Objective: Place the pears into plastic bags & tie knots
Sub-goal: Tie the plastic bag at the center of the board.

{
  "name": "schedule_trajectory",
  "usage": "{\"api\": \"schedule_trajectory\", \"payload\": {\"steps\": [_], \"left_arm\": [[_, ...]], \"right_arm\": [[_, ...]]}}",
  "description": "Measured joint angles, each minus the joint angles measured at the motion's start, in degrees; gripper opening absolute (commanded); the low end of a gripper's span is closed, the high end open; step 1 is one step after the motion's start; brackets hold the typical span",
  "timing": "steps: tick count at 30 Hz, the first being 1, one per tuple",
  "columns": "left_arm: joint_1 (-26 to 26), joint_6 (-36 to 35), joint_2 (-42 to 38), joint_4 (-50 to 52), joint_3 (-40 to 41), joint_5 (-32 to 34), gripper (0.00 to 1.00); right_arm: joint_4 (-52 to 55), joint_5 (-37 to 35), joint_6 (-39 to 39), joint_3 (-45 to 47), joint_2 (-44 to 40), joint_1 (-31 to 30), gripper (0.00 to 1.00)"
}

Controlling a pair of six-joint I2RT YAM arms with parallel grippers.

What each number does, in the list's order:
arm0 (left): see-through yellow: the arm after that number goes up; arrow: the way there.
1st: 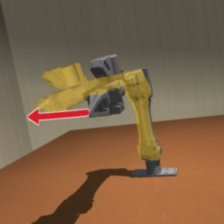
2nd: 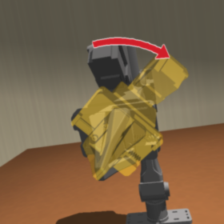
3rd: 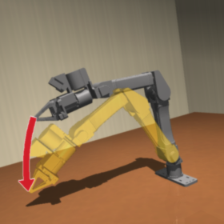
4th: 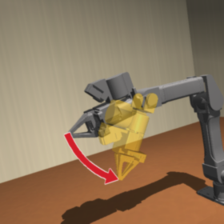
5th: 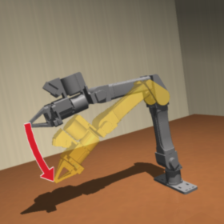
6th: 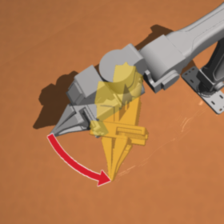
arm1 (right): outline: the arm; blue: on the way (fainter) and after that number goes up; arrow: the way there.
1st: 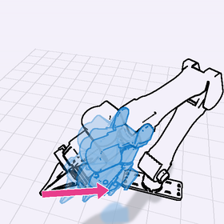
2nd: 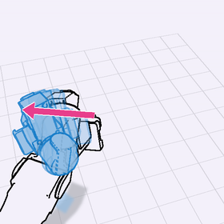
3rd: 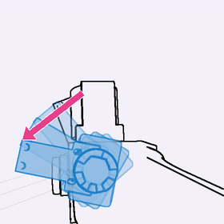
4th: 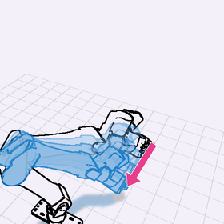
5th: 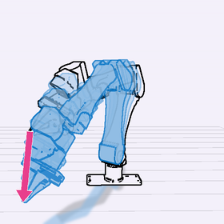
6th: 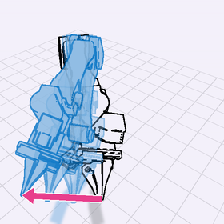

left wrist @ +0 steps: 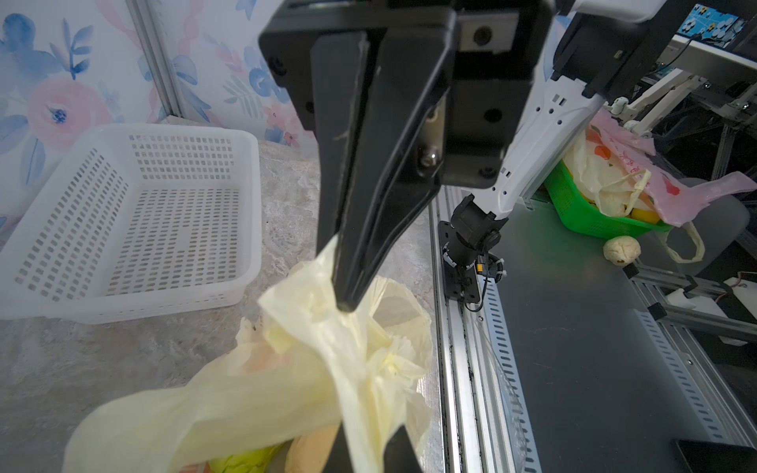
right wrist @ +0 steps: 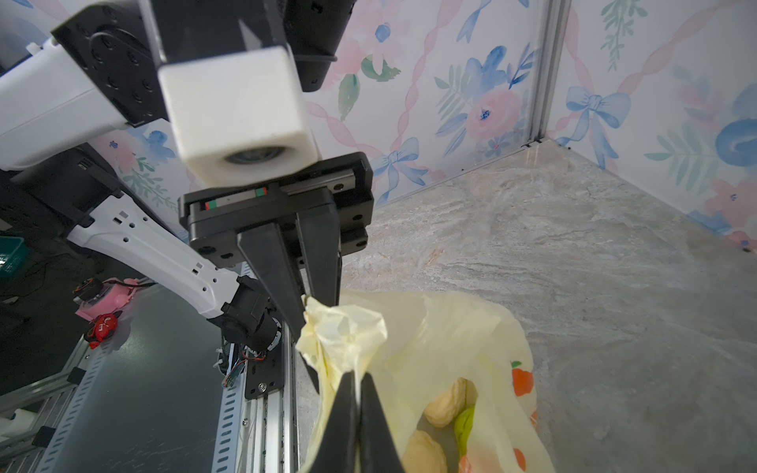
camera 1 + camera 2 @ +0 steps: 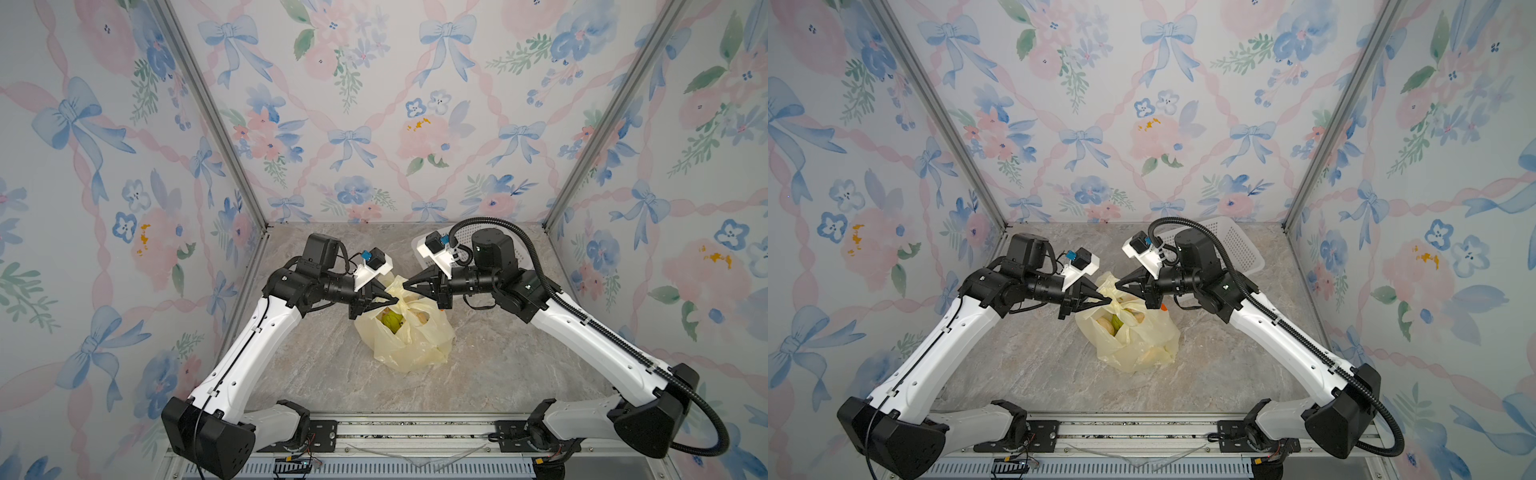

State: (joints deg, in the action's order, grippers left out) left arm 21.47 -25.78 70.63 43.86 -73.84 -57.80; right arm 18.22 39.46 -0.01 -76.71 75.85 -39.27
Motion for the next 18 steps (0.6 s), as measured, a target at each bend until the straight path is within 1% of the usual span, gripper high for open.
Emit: {"api": "schedule_trajectory", "payload": {"steps": [4,8,10,15,18], "left_arm": [[-0.5,0.0,0.0,0.0,0.0,0.3,0.16],[-0.9,0.0,0.0,0.1,-0.2,0.3,0.15],[-1.2,0.0,0.0,0.0,-0.7,0.3,0.13],[-1.7,0.0,0.5,0.0,-2.1,0.3,0.03],[-1.7,0.1,1.7,0.0,-3.1,0.3,0.00]], "right_arm": [[0.2,-2.0,0.0,2.0,-3.1,1.9,0.00],[1.2,-2.9,0.2,3.5,-4.6,2.6,0.00],[1.9,-3.3,0.5,4.1,-4.9,2.6,0.00],[4.0,-4.7,1.0,5.7,-7.4,2.6,0.00],[4.6,-6.3,1.0,5.7,-9.5,0.2,0.00]]}}
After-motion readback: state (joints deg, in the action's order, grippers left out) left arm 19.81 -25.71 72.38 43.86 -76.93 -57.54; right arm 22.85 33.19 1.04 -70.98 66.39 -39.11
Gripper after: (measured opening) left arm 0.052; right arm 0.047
